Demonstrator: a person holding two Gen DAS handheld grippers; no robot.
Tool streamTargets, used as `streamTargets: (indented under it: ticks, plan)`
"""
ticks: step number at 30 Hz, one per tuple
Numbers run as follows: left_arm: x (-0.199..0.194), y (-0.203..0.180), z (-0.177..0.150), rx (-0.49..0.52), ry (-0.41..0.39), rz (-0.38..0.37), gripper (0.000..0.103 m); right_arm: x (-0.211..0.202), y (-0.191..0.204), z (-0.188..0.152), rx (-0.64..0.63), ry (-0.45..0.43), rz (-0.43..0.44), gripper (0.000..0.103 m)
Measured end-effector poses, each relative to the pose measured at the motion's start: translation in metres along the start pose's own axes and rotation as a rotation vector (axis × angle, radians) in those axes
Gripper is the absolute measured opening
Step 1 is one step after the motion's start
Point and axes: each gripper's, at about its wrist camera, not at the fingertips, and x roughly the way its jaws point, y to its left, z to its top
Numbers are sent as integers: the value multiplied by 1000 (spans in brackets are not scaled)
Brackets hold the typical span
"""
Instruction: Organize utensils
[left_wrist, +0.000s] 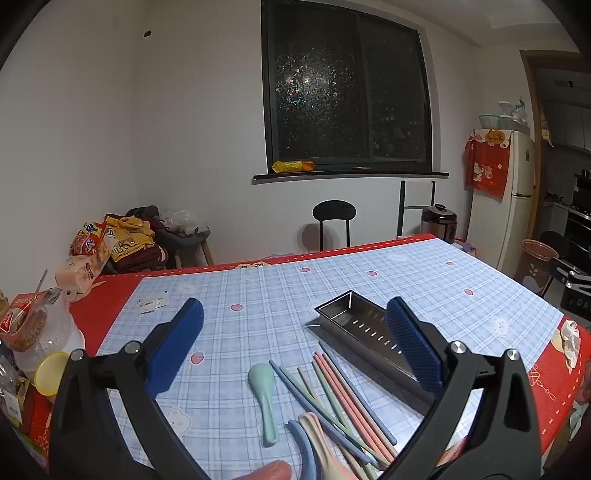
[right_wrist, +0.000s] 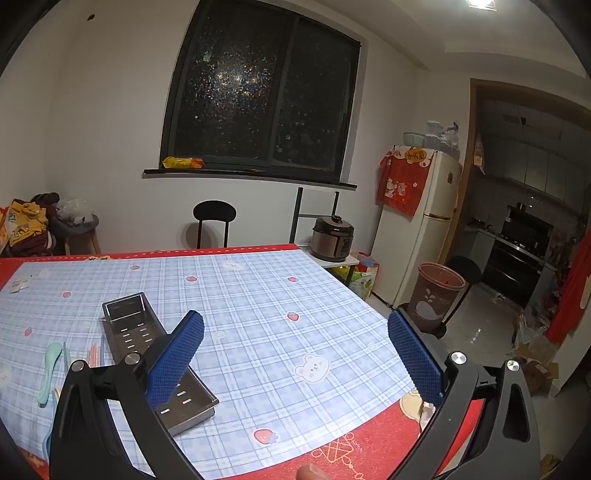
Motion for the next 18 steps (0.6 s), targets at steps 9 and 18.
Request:
streamTargets:
  ticks: [9, 18]
  plan:
    - [0, 0, 0, -1, 5, -2, 98, 0, -1, 0, 2, -1, 2, 98]
    - [-2, 4, -3, 1, 6, -9, 98, -3, 1, 1, -4, -4, -1, 98]
